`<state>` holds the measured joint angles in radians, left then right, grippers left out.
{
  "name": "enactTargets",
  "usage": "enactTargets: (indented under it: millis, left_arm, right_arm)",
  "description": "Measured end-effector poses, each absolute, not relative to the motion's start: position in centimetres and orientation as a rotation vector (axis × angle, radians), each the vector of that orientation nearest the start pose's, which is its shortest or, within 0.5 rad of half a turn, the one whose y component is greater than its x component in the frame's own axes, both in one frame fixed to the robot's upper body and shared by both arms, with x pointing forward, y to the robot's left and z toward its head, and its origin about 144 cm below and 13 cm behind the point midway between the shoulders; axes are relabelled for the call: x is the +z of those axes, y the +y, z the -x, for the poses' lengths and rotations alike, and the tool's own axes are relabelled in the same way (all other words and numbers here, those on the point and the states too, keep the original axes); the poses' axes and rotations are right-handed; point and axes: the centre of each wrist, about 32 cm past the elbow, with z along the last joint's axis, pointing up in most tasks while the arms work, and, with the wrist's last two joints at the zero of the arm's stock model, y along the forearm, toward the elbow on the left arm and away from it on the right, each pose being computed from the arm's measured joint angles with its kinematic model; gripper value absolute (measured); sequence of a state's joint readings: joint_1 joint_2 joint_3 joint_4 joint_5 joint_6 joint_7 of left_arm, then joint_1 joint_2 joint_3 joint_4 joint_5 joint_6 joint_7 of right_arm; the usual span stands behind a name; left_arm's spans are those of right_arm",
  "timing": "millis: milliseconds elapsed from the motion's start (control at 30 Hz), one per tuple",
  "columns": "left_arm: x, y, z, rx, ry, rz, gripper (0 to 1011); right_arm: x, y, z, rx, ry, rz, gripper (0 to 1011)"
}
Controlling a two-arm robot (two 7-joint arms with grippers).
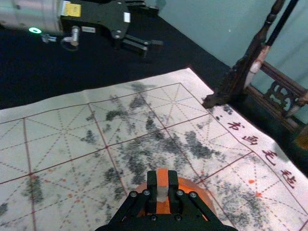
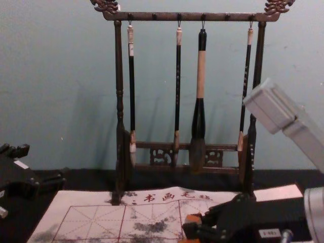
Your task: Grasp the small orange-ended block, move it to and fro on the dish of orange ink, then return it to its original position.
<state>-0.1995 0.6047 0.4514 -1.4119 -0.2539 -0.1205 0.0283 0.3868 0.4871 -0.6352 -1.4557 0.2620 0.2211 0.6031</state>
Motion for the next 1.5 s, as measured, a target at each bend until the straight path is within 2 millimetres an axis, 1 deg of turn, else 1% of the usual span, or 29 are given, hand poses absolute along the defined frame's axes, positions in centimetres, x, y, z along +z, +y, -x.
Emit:
enactTargets:
  millis: [233, 533, 733, 1000, 1200, 1500]
  left_arm:
    - [114.0, 31.0, -48.9, 1.248, -0.285, -0.304, 1001]
    - [114.0, 31.0, -48.9, 1.248, -0.285, -0.305, 1001]
    - [114.0, 31.0, -48.9, 1.248, -0.285, -0.304, 1001]
    - [114.0, 31.0, -48.9, 1.248, -0.285, -0.304, 1001]
    - [114.0, 31.0, -48.9, 1.248, -0.285, -0.304, 1001]
    - [114.0, 31.0, -48.9, 1.248, -0.285, -0.304, 1001]
  right_arm:
    - [118.0, -21.6, -52.8, -0.542, -0.030, 0.448, 80]
    - [118.2, -22.4, -53.1, -0.575, -0.025, 0.451, 80]
    - [118.4, -23.0, -52.8, -0.585, -0.024, 0.449, 80]
    - [118.5, -23.4, -51.8, -0.567, -0.017, 0.450, 80]
    - [118.4, -23.2, -51.0, -0.538, -0.013, 0.449, 80]
    - [118.3, -22.6, -50.7, -0.509, -0.014, 0.447, 80]
